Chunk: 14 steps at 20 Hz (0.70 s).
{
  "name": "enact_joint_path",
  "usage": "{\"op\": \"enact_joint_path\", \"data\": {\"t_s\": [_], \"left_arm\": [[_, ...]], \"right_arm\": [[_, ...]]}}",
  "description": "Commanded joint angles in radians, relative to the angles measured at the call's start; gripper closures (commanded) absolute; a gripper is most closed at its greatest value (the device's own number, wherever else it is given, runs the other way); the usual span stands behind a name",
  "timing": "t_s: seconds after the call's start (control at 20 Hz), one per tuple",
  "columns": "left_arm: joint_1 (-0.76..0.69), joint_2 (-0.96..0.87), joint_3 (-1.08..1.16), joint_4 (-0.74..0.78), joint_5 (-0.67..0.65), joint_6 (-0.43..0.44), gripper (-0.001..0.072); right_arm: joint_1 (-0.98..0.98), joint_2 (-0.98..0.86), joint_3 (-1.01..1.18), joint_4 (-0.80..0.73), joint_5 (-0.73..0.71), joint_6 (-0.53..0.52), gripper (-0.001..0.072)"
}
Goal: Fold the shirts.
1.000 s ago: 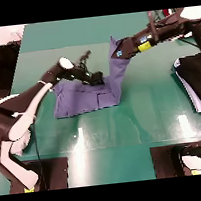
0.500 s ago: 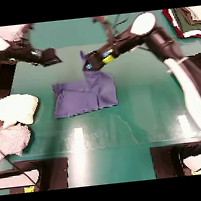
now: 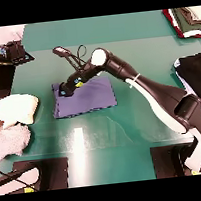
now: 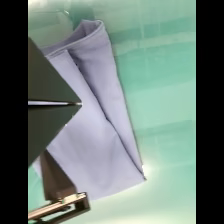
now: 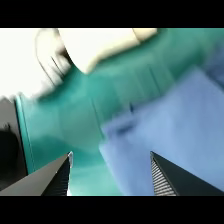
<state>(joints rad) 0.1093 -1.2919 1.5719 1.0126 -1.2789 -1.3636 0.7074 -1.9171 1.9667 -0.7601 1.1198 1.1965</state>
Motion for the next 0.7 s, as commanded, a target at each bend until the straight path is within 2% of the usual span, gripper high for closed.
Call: {"op": "enact_joint_path", "data": {"t_s": [0.0,0.35,0.45,0.65], "left_arm": [[0.008,0.007,-0.001,0.006,-0.037,0.011,0.0681],[0.008,0.006,-0.001,0.005,-0.046,0.033,0.0680],[0.008,0.006,-0.002,0.005,-0.044,0.033,0.0681],[0.008,0.006,-0.005,0.005,-0.043,0.036,0.0680]], "right_arm": [[-0.087,0.083,-0.170,-0.003,0.056,-0.011,0.0159],[-0.468,0.301,-0.661,0.003,0.040,-0.008,0.0149],[-0.541,0.300,-0.727,0.010,0.035,-0.008,0.0055],[-0.558,0.225,-0.735,0.048,0.034,-0.009,0.0057]]}}
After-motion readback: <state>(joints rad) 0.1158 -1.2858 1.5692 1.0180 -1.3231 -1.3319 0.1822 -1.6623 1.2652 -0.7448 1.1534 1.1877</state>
